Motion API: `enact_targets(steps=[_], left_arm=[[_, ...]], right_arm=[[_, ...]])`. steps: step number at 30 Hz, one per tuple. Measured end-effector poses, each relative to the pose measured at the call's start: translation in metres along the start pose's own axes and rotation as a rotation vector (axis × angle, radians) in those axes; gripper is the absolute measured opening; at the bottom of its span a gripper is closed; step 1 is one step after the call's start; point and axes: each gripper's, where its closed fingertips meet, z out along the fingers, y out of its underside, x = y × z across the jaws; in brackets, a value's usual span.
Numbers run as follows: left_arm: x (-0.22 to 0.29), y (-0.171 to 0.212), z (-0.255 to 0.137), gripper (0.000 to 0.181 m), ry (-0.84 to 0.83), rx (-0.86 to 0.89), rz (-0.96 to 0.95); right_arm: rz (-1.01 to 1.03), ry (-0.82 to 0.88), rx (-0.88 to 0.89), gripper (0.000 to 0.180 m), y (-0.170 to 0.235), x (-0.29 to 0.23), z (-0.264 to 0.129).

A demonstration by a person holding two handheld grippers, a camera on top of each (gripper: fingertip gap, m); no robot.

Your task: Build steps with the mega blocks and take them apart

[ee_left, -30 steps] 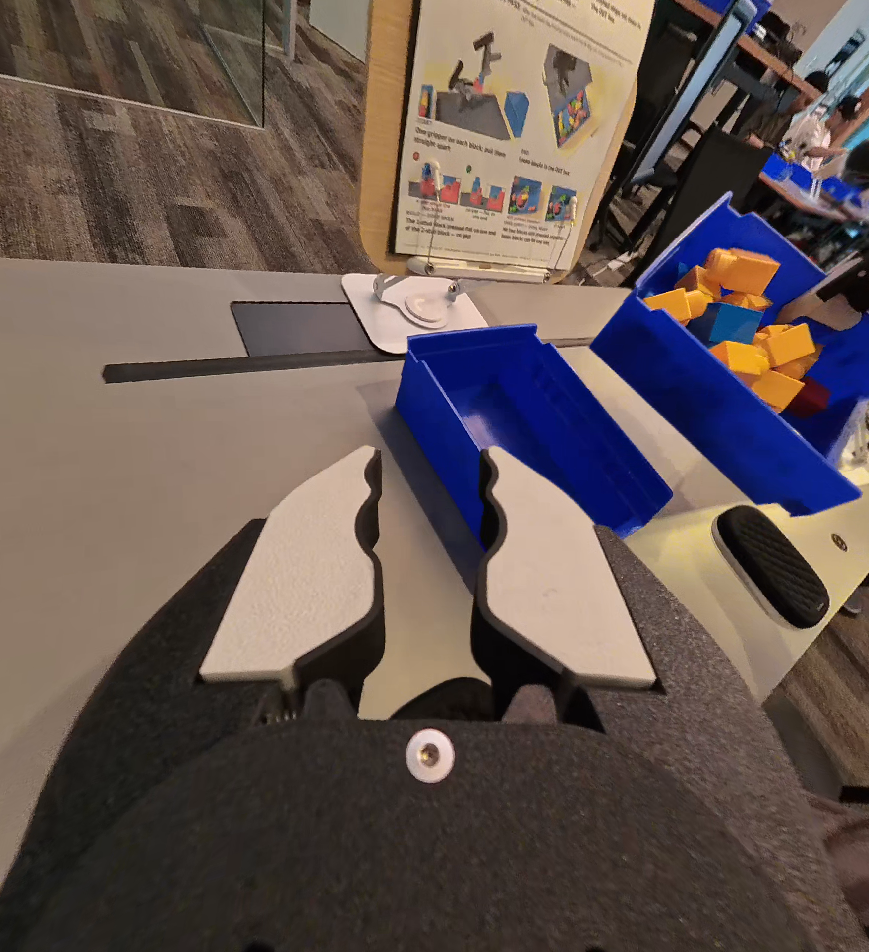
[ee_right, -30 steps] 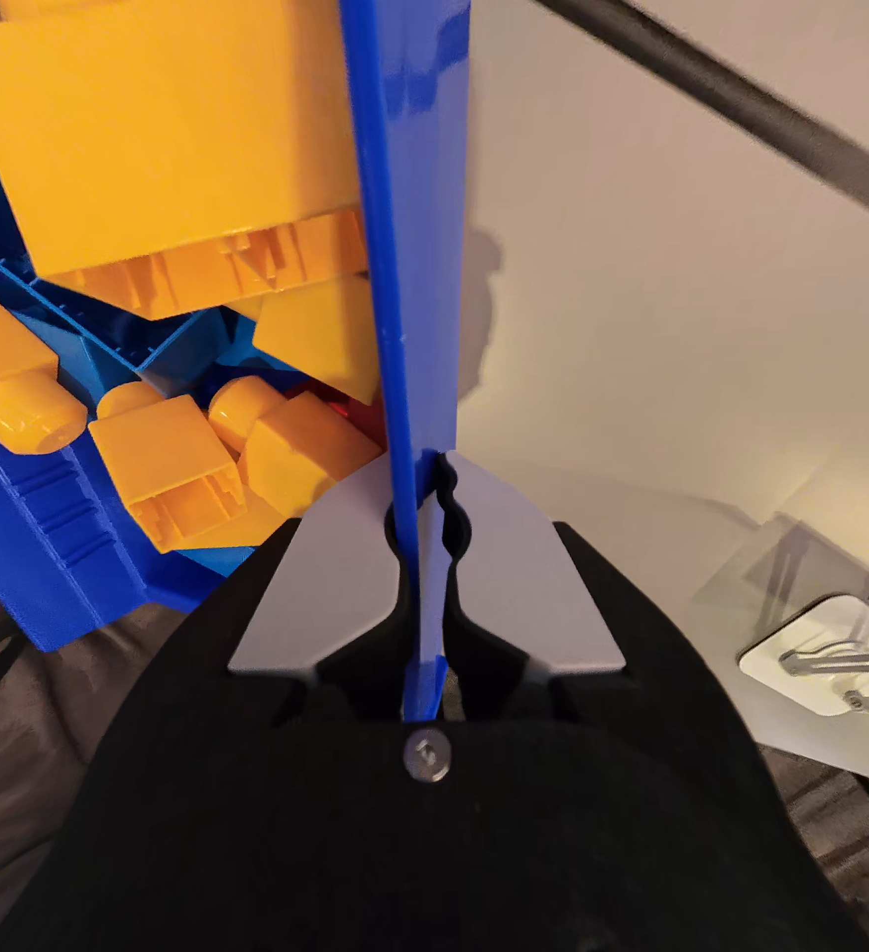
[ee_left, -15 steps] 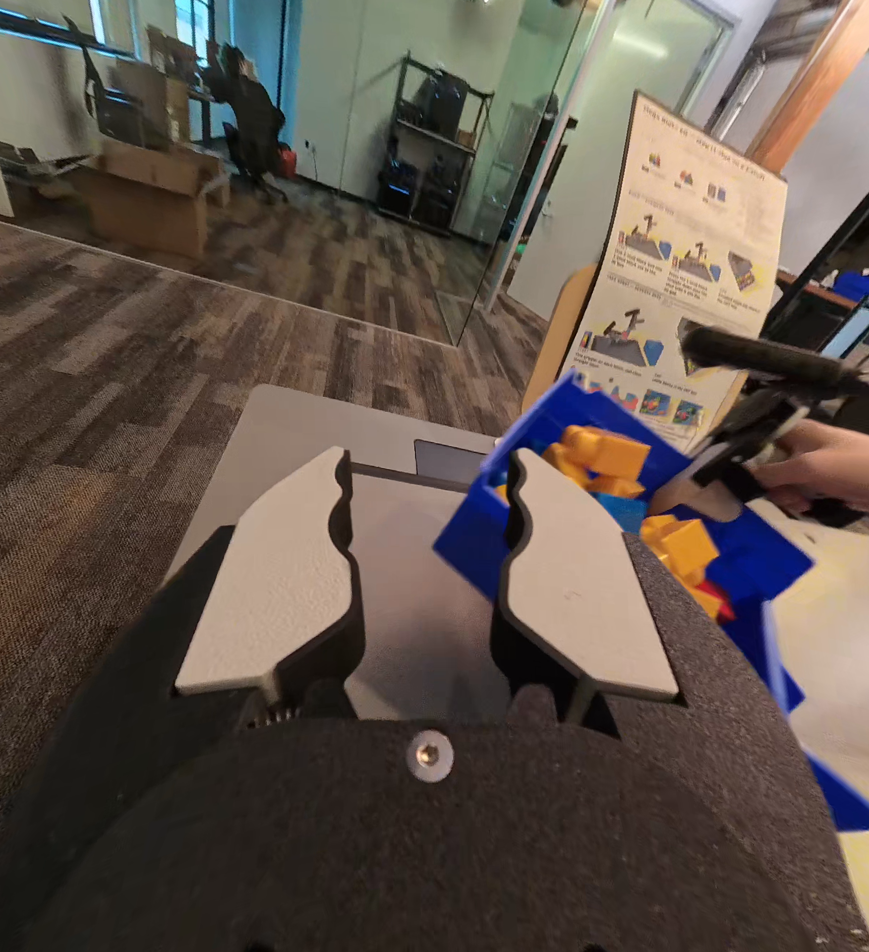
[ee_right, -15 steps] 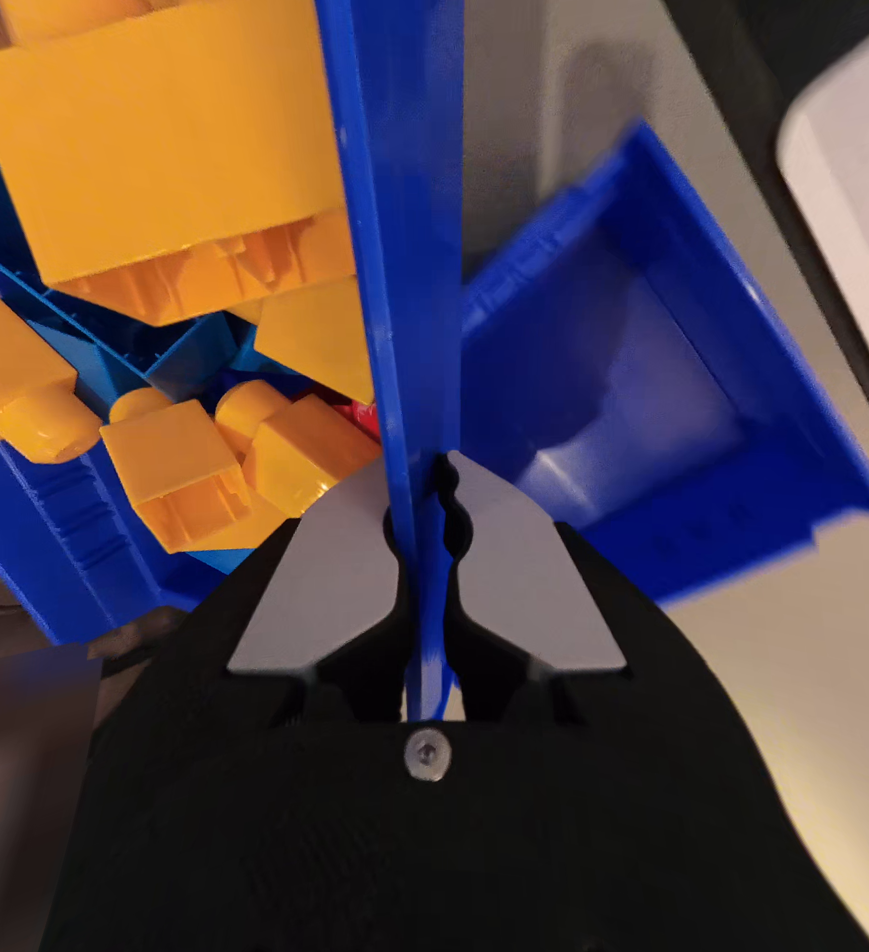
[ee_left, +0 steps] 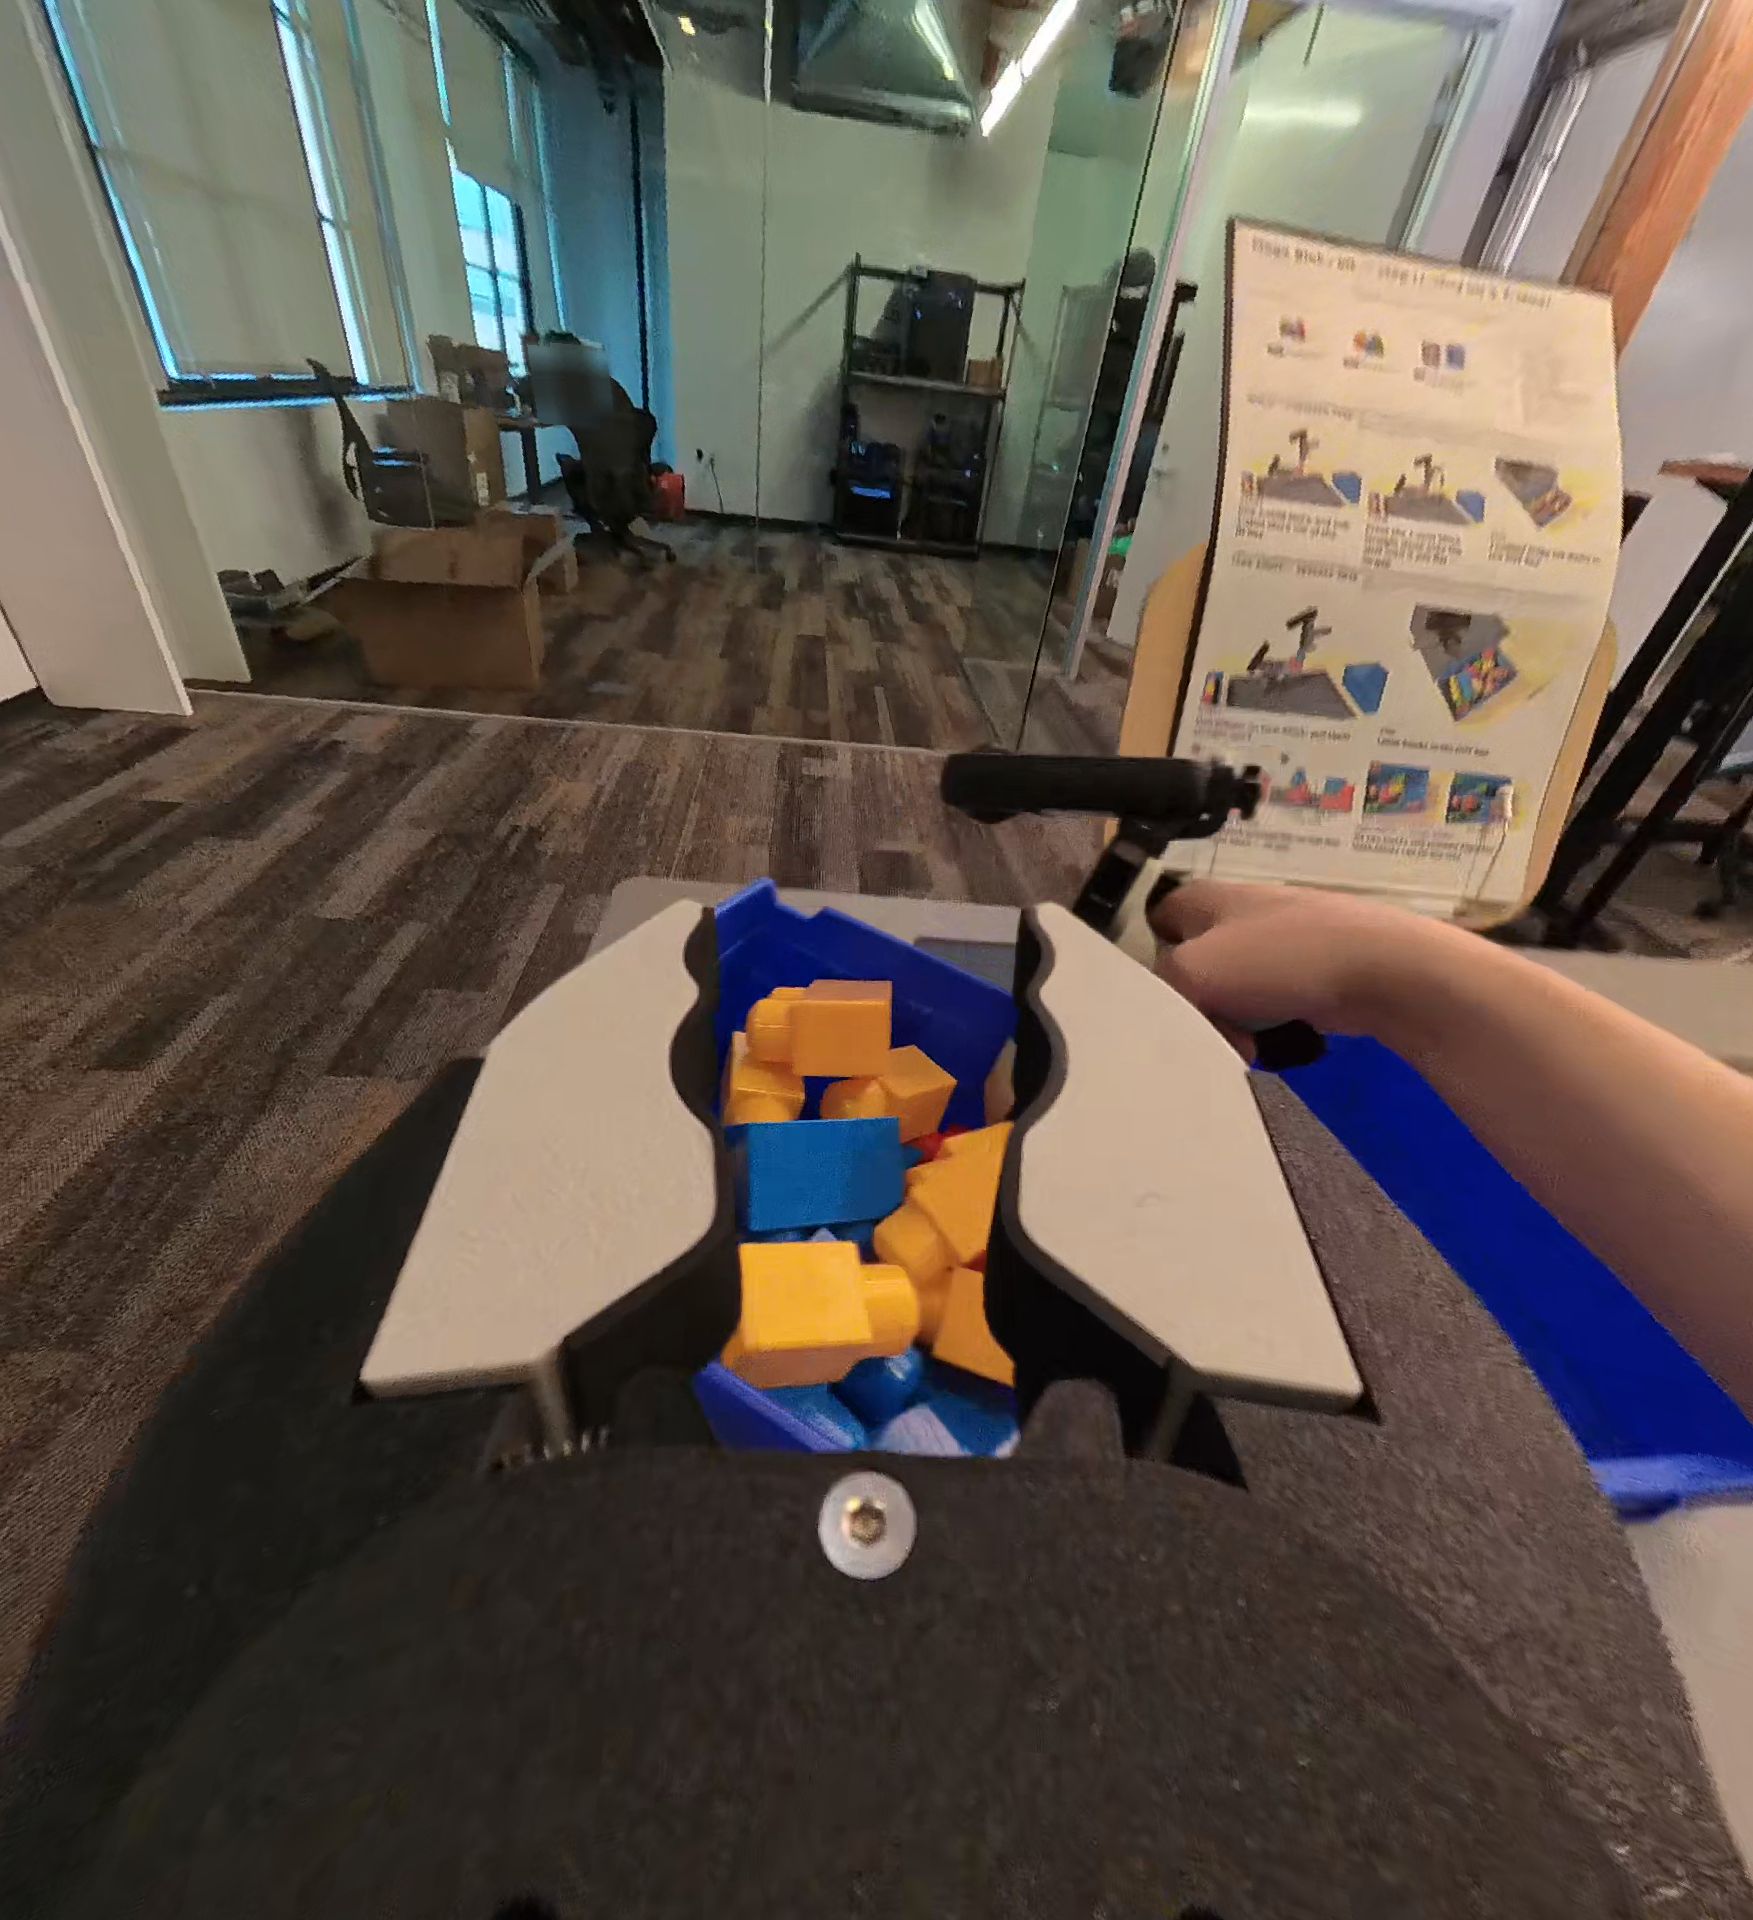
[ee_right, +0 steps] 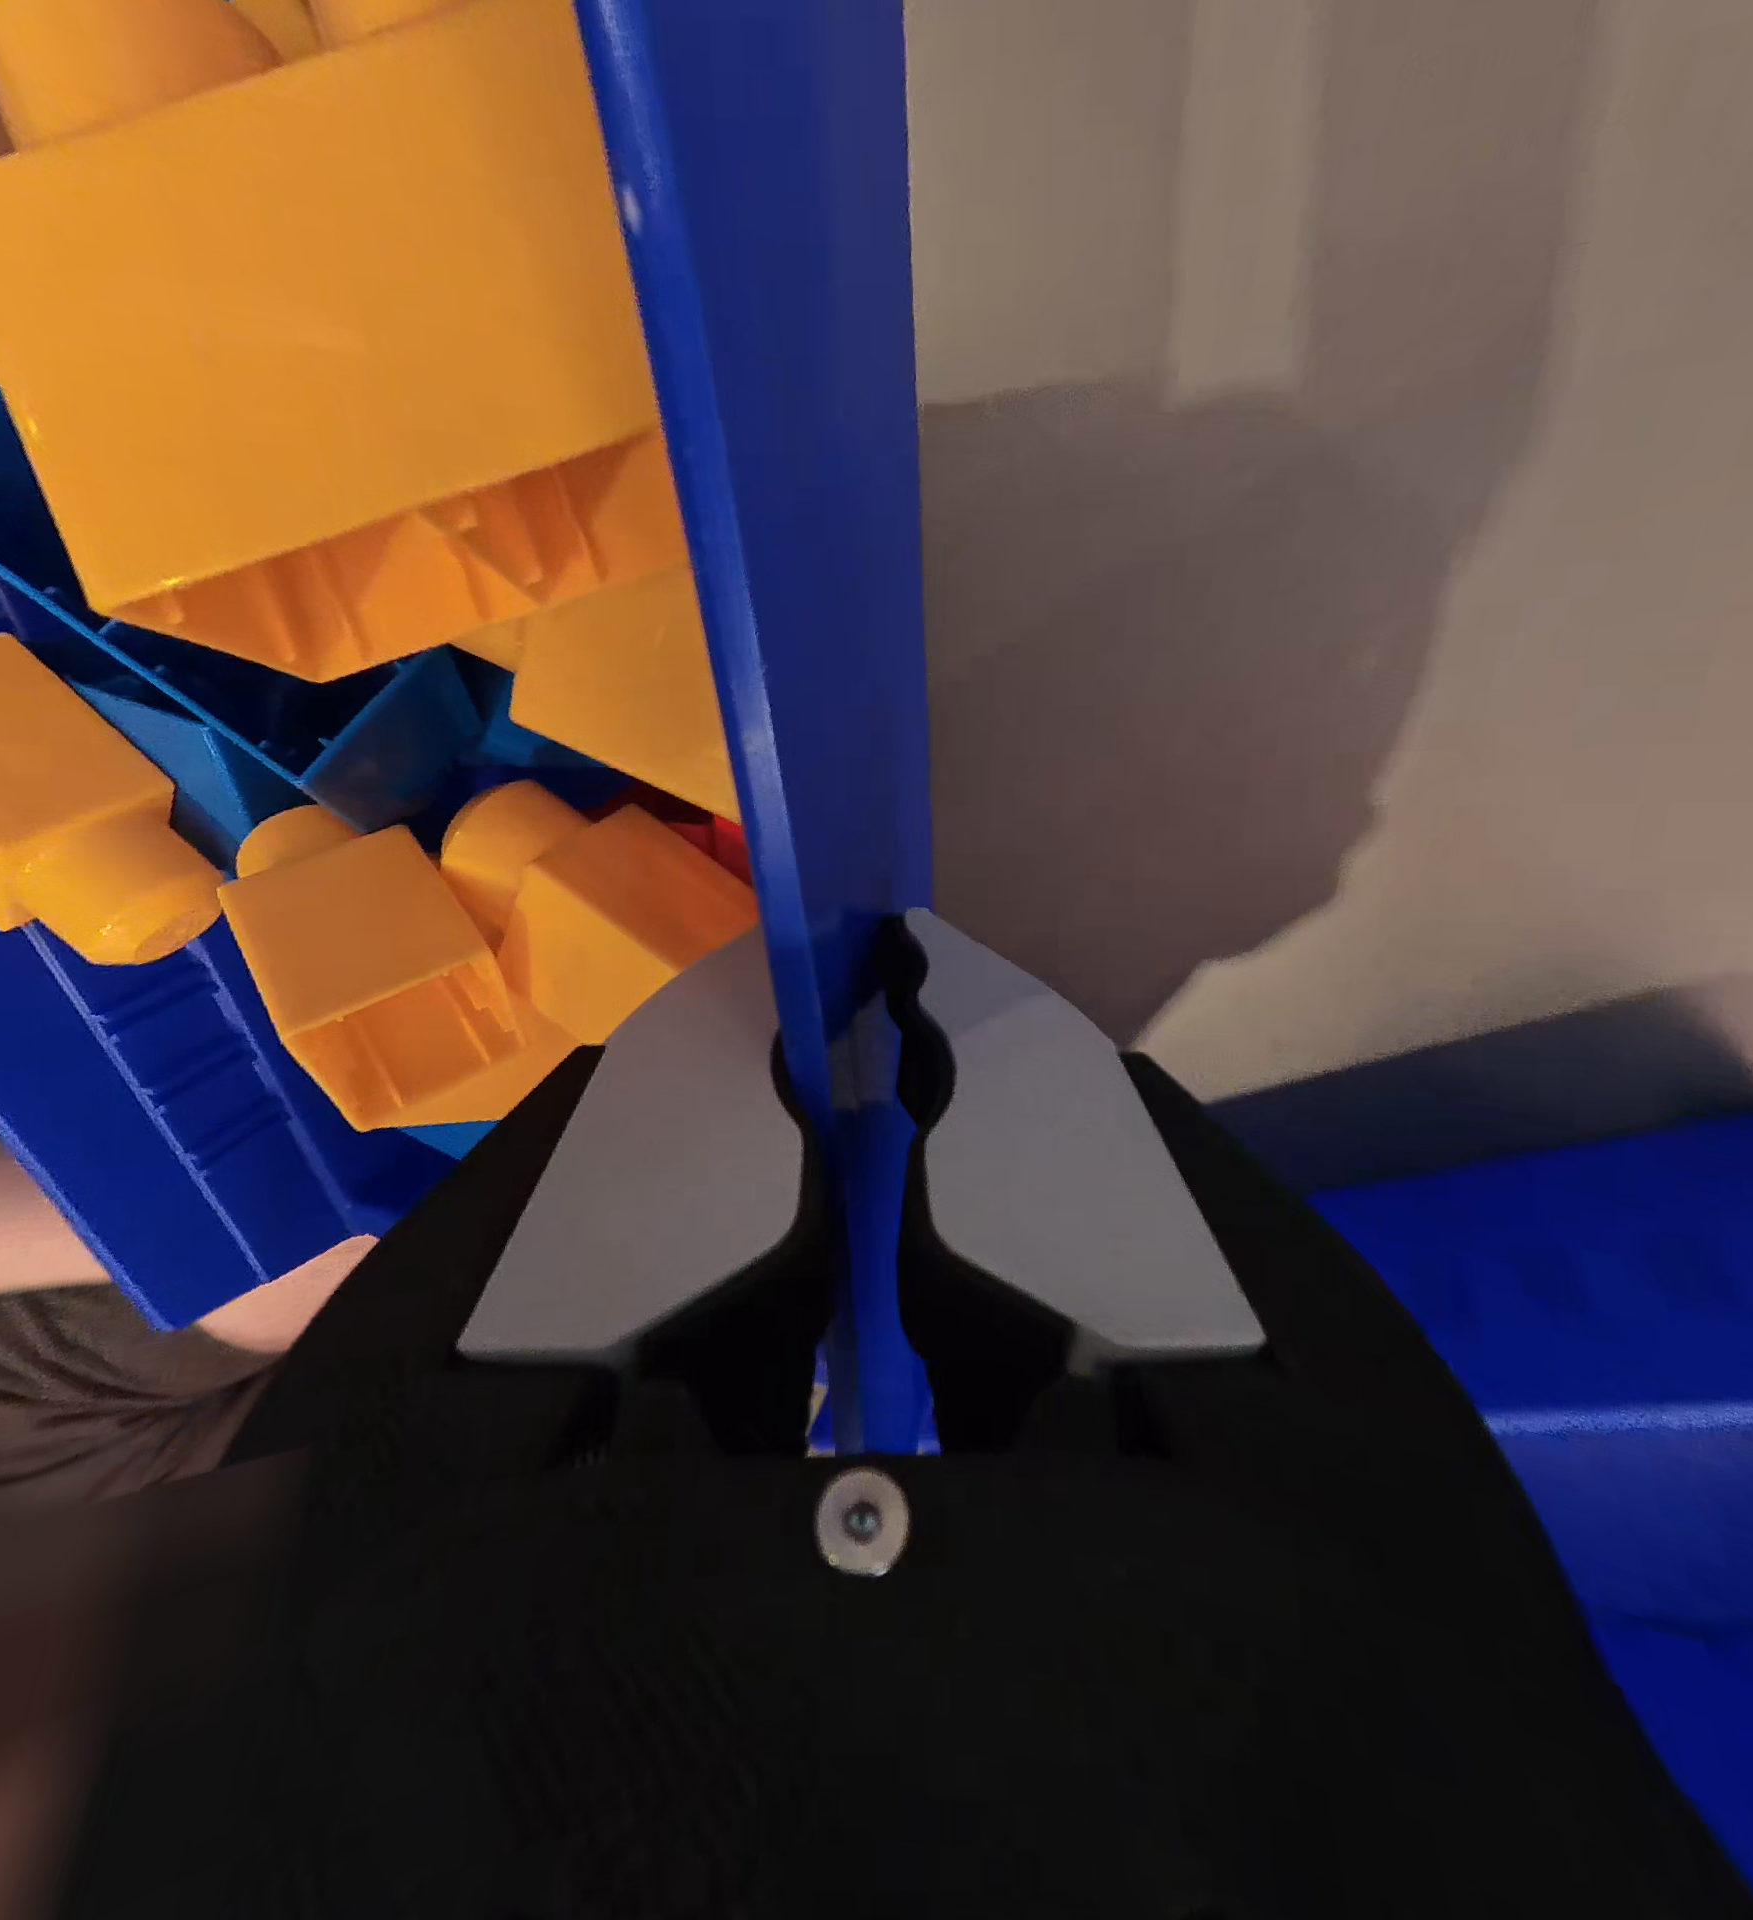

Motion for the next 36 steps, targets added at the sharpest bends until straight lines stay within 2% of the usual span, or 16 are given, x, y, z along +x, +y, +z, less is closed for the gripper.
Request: enact_targets(steps=[7, 15, 18, 20, 22, 24, 25, 28, 31, 33, 36], left_arm=[[0.014, -0.001, 0.012, 0.048, 0.035, -0.004, 0.035], [0.006, 0.005, 0.016, 0.048, 0.024, -0.027, 0.01], [-0.003, 0.009, 0.015, 0.049, 0.007, -0.043, -0.01], [-0.014, 0.013, 0.013, 0.049, -0.011, -0.054, -0.026], [-0.027, 0.026, 0.011, 0.052, -0.032, -0.114, -0.048], [-0.04, 0.048, 0.011, 0.053, -0.041, -0.212, -0.066], [-0.046, 0.06, 0.012, 0.052, -0.04, -0.267, -0.064], [-0.058, 0.102, 0.016, 0.049, -0.037, -0.483, -0.002], [-0.063, 0.126, 0.032, 0.055, -0.032, -0.585, 0.008], [-0.062, 0.138, 0.044, 0.055, -0.017, -0.631, -0.029], [-0.066, 0.16, 0.055, 0.055, -0.025, -0.733, -0.061]], right_arm=[[0.155, 0.031, 0.028, 0.01, 0.001, 0.046, 0.045], [0.217, 0.087, 0.067, 0.016, 0.009, 0.07, 0.054], [0.078, 0.25, 0.151, 0.018, 0.003, 0.074, 0.028], [-0.059, 0.433, 0.306, 0.027, -0.006, 0.075, -0.011], [-0.192, 0.674, 0.486, 0.031, -0.002, 0.076, -0.066], [-0.272, 0.797, 0.614, 0.033, 0.026, 0.072, -0.106], [-0.273, 0.803, 0.645, 0.041, 0.045, 0.075, -0.118], [-0.111, 0.897, 0.576, 0.062, 0.121, 0.117, -0.145], [0.018, 1.069, 0.571, 0.071, 0.192, 0.157, -0.178], [0.12, 0.978, 0.598, 0.071, 0.224, 0.167, -0.172], [0.272, 0.837, 0.502, 0.078, 0.261, 0.191, -0.142]])
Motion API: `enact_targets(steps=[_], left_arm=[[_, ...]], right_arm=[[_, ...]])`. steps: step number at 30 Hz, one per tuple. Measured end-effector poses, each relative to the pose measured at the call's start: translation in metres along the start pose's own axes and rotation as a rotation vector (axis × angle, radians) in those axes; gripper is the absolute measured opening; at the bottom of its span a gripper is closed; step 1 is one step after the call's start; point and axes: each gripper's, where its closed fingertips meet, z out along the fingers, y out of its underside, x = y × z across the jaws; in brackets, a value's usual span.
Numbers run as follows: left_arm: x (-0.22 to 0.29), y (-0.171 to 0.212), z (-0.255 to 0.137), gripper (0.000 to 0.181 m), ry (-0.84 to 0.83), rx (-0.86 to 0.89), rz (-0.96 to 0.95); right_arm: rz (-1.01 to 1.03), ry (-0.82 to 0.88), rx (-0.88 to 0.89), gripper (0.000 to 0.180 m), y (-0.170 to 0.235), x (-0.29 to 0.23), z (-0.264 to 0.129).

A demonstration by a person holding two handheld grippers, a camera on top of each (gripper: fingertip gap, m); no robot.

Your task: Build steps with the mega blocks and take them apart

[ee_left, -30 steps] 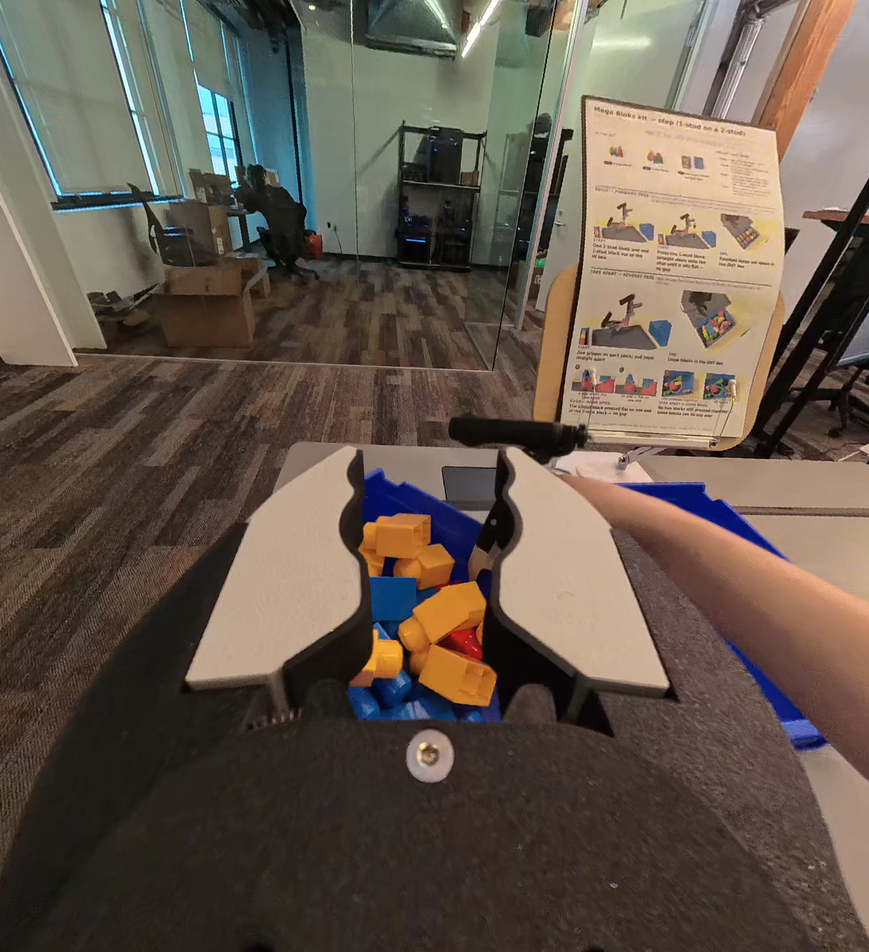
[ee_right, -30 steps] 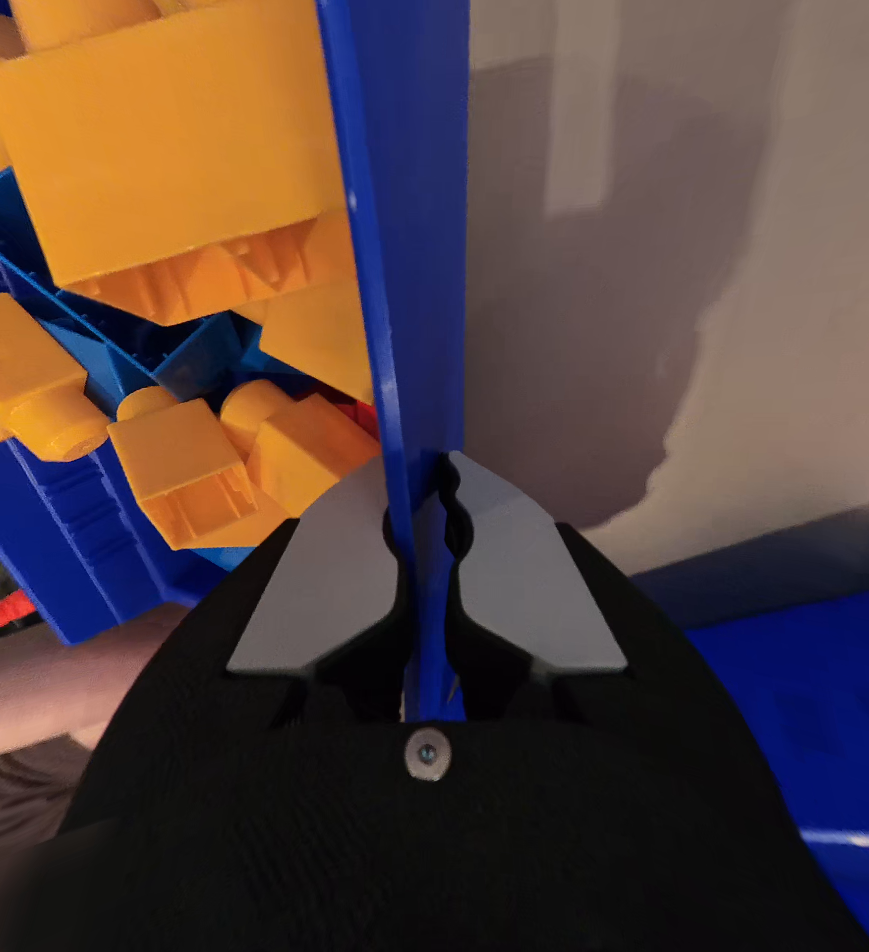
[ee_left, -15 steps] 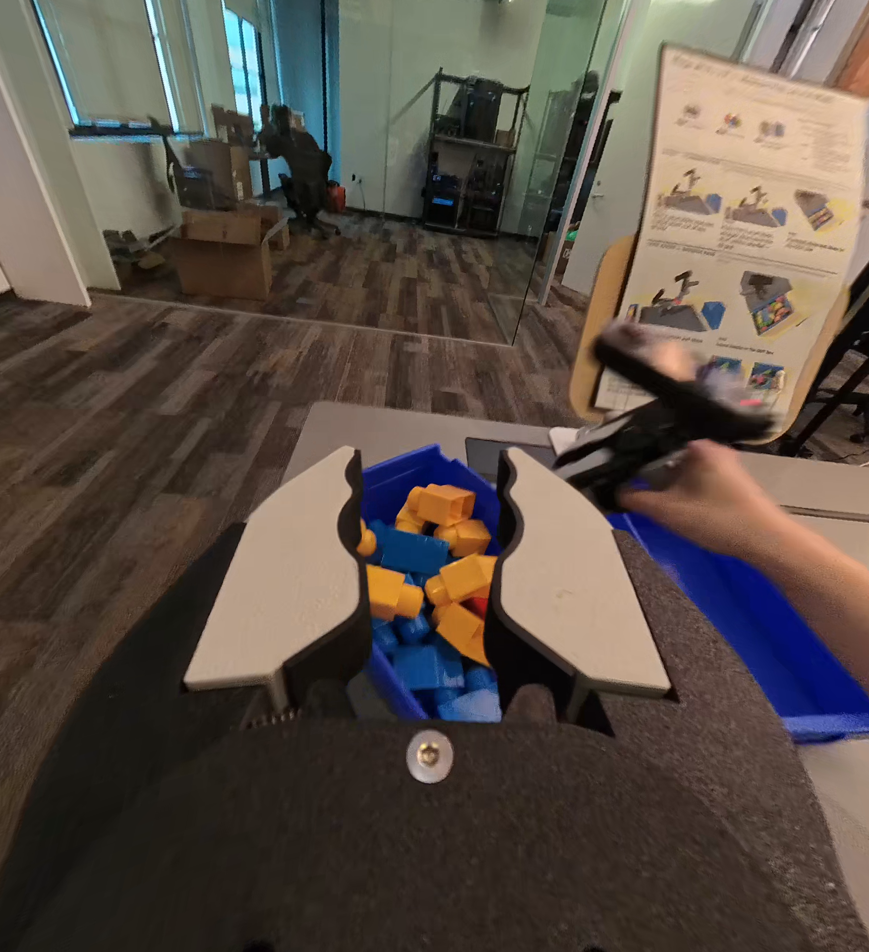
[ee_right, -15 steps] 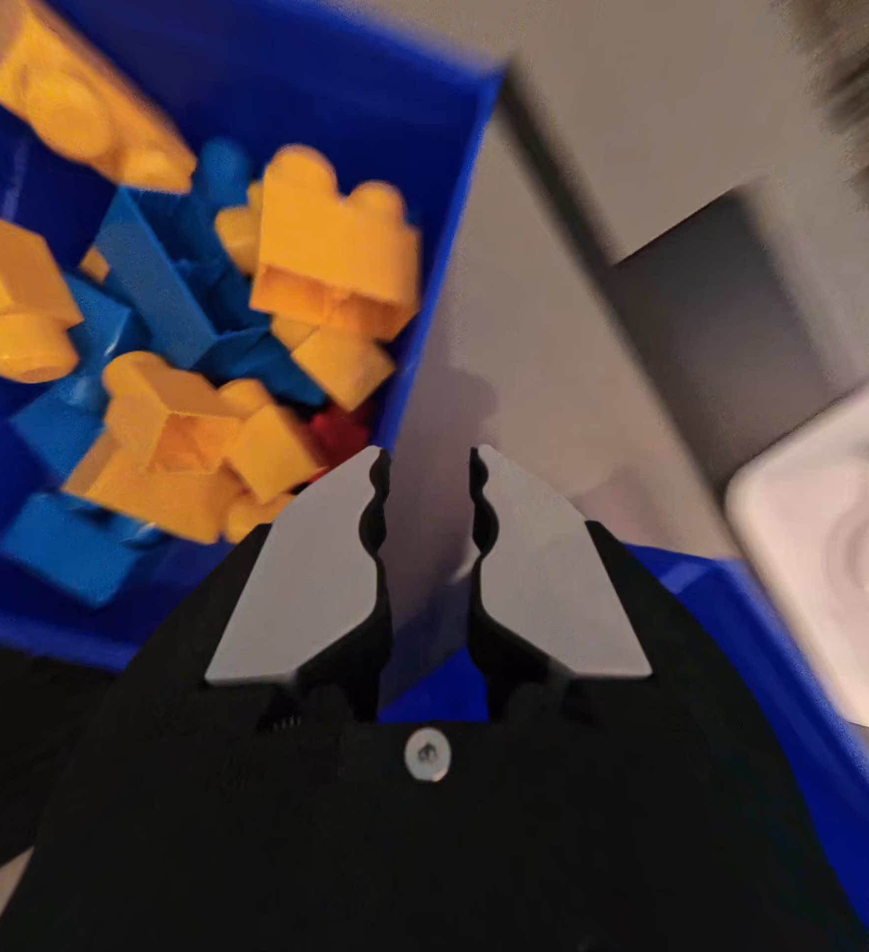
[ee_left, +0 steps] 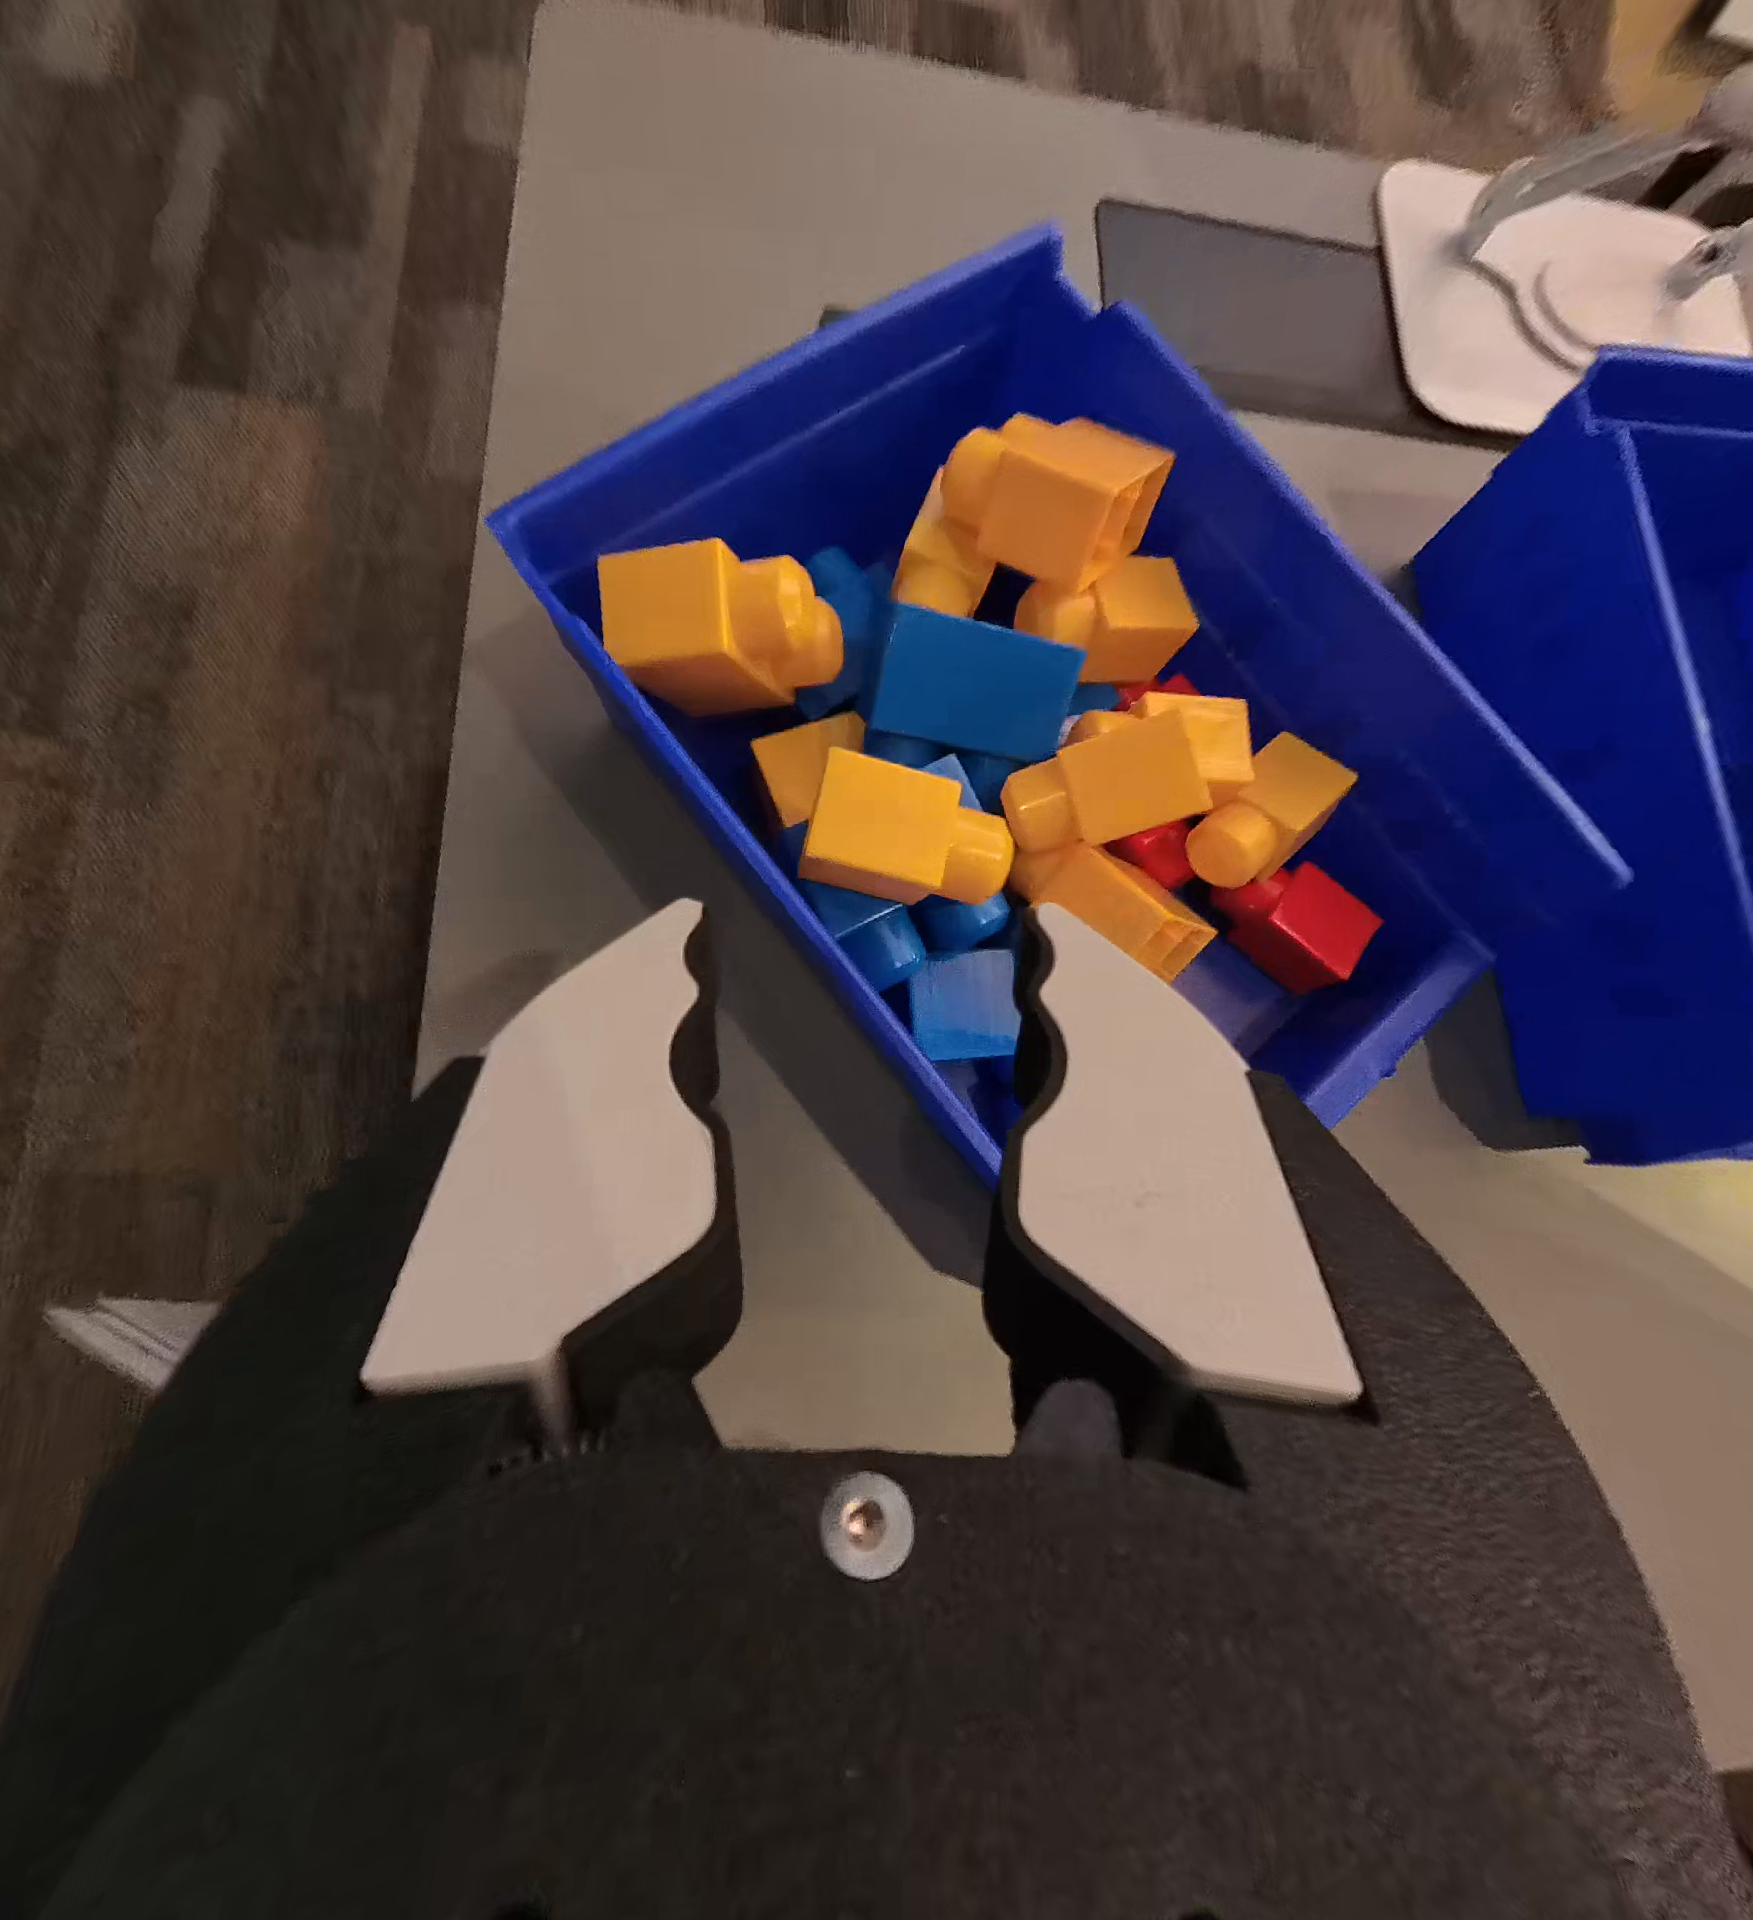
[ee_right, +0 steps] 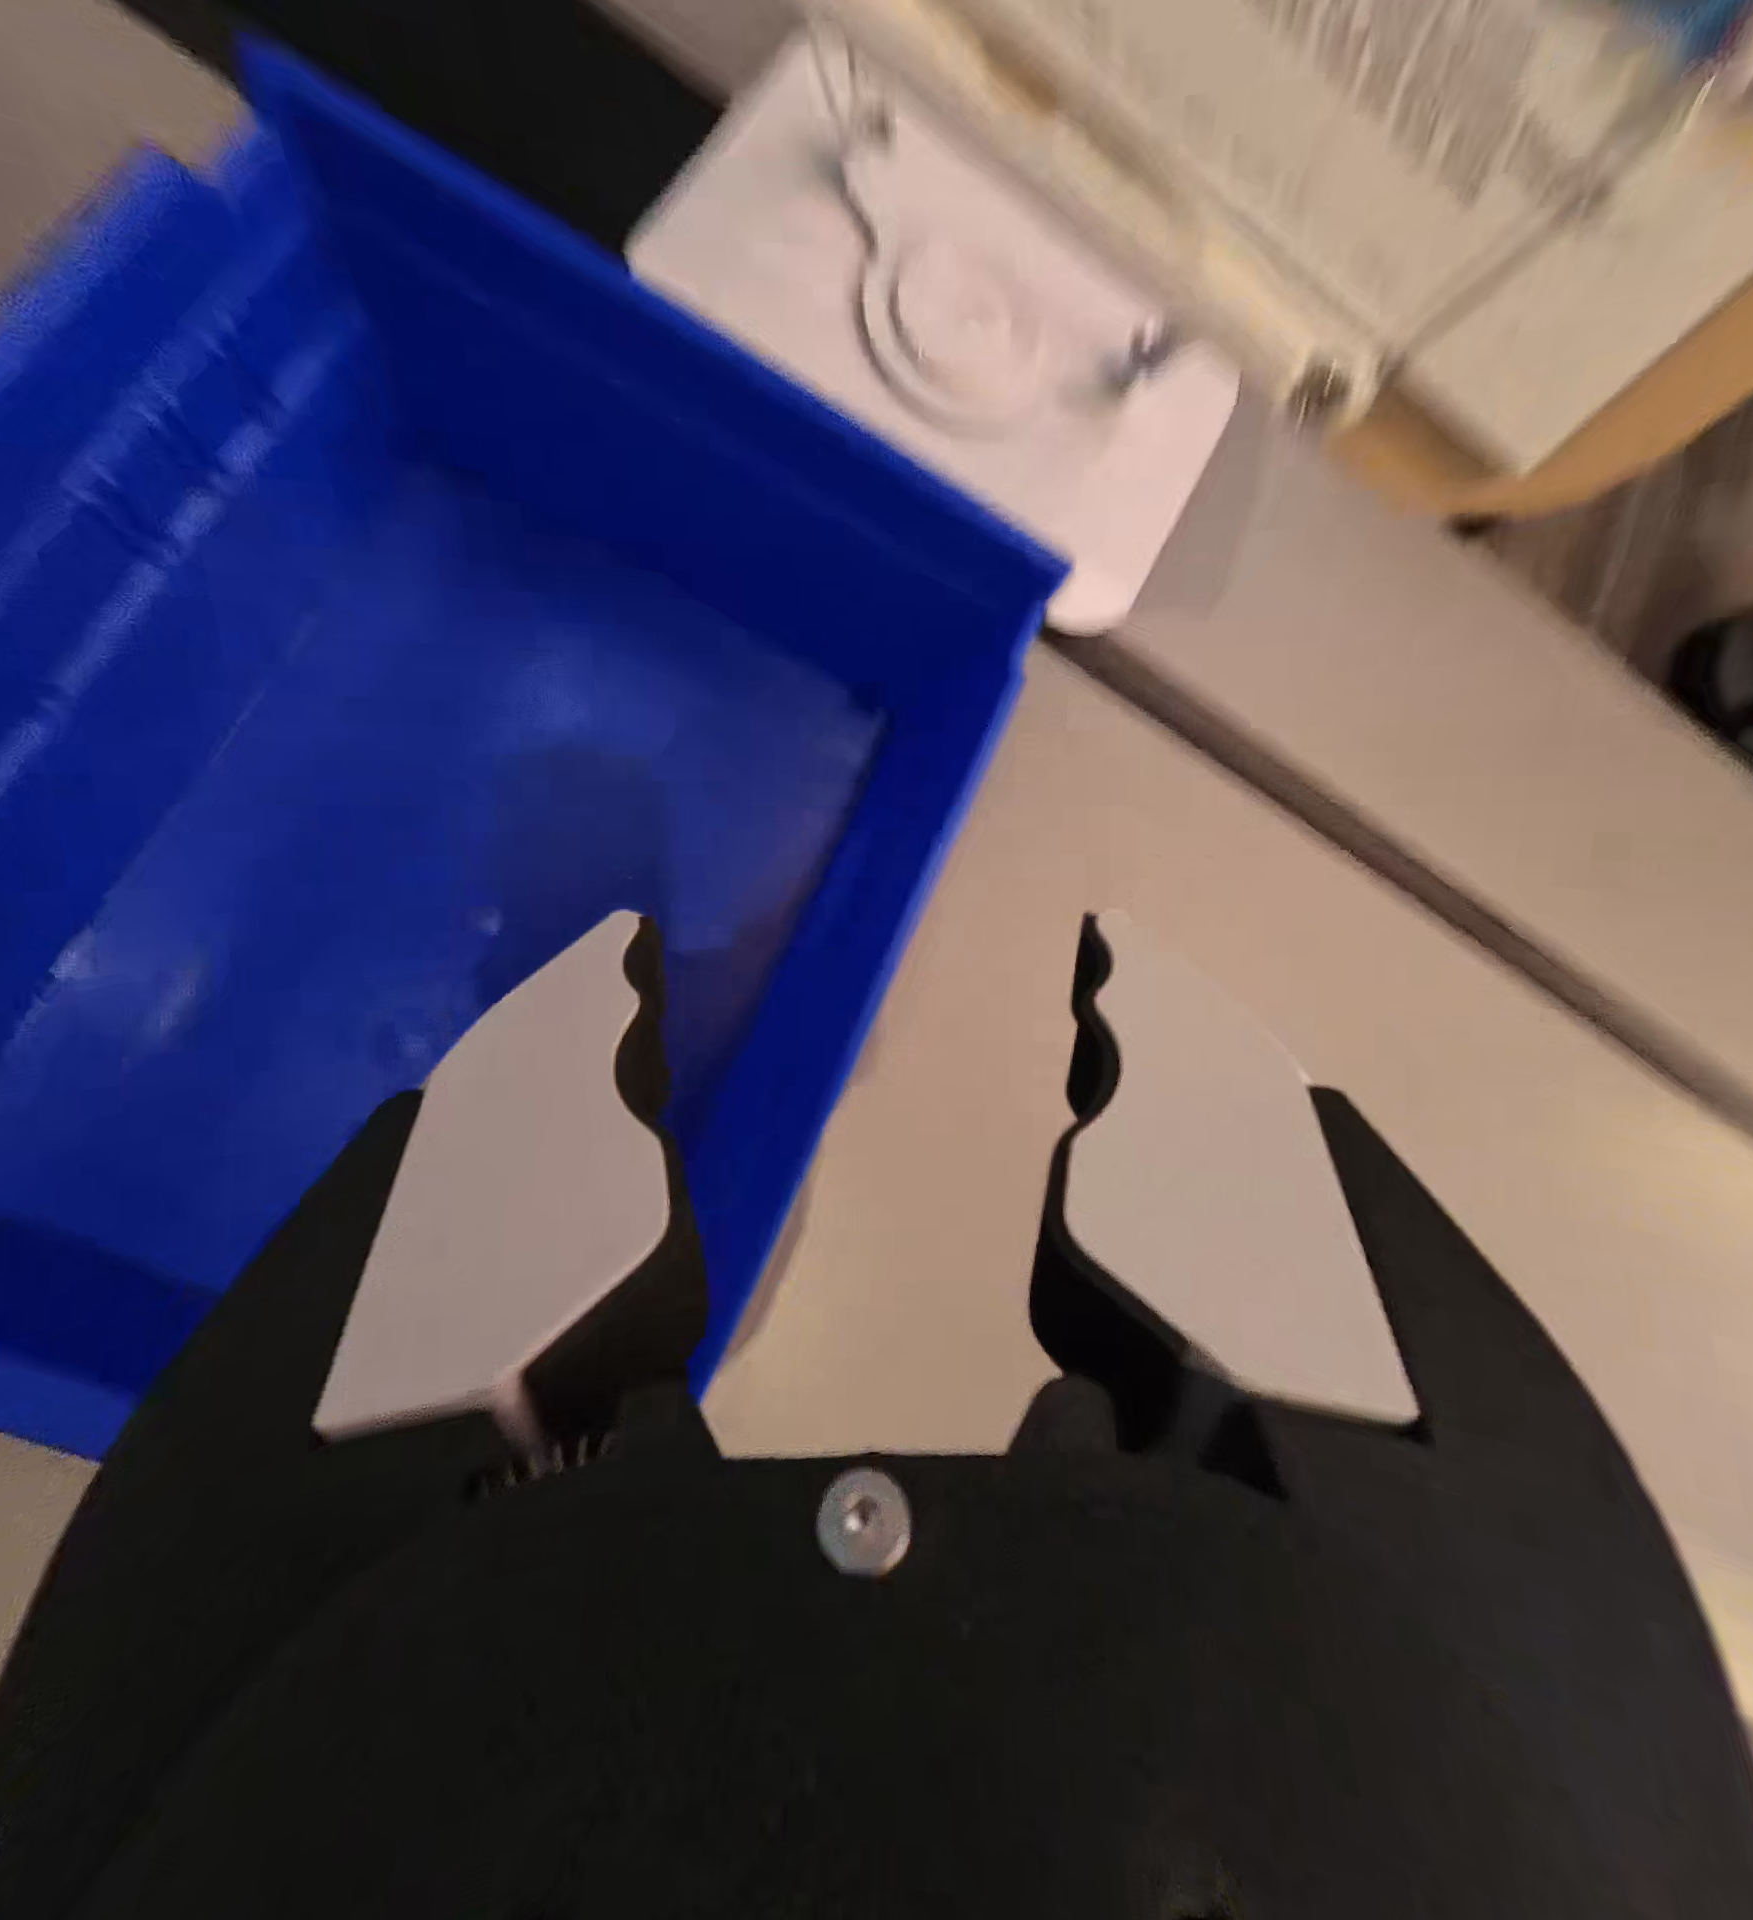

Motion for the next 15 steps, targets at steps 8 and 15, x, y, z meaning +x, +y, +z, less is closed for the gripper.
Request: enact_targets(steps=[8, 15], left_arm=[[0.009, -0.013, -0.001, 0.046, 0.026, 0.045, 0.006], [0.026, -0.026, -0.005, 0.046, 0.001, 0.076, 0.09]], right_arm=[[0.058, -0.295, -0.427, 0.037, 0.073, -0.02, 0.053], [0.073, -0.272, -0.454, 0.009, 0.1, 0.046, 0.056]])
